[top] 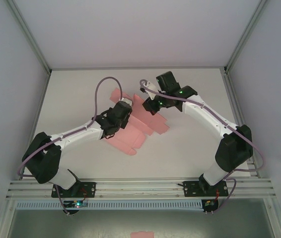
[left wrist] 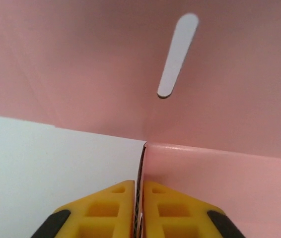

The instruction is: Assemble paper box

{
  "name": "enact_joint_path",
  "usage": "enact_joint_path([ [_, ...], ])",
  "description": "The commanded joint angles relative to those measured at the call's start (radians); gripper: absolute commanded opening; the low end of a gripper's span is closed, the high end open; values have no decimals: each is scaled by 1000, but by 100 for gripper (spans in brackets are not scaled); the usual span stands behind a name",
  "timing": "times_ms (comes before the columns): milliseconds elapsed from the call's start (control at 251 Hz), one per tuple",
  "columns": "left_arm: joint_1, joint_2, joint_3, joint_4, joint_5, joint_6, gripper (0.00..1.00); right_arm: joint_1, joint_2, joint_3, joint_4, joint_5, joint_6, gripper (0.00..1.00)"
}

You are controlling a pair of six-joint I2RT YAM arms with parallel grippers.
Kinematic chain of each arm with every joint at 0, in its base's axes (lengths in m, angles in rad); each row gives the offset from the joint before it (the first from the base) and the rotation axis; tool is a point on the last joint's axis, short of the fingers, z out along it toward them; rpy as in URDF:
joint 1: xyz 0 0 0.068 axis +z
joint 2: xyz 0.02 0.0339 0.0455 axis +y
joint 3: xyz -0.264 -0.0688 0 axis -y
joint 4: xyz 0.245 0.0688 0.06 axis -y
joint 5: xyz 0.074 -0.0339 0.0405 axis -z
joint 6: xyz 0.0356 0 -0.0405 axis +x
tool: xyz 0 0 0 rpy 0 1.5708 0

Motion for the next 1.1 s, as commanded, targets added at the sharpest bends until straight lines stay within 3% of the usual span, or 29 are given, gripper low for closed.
enact_joint_path([
  [0, -71, 14, 11, 92, -40, 32, 15, 14, -18, -4, 116, -78, 46, 0],
  [196, -78, 45, 38, 55, -72, -33, 14, 19, -26, -18, 112, -94, 3, 0],
  [299, -77, 41, 40, 45, -76, -76, 23, 21, -32, -29, 110, -68, -21, 0],
  [423, -70, 10, 28, 25, -54, -117, 24, 16, -40, -35, 108, -54, -70, 0],
  [579, -18, -111, 8, -70, -6, -187, 48, 0, -62, -50, 80, -70, -213, 0],
  [619, -7, -164, -13, -71, 4, -198, 63, -2, -70, -58, 73, -66, -264, 0],
  [678, 13, -253, -51, -69, 55, -198, 74, -2, -87, -71, 54, -72, -363, 0],
  [742, 35, -350, -95, -63, 96, -205, 100, -2, -107, -90, 54, -78, -439, 0],
  [890, 120, -511, -154, -109, 69, -295, 100, -5, -116, -94, 46, -77, -520, 0],
  [1093, 334, -538, -211, -162, 113, -411, 100, -5, -93, -78, 44, -76, -567, 0],
])
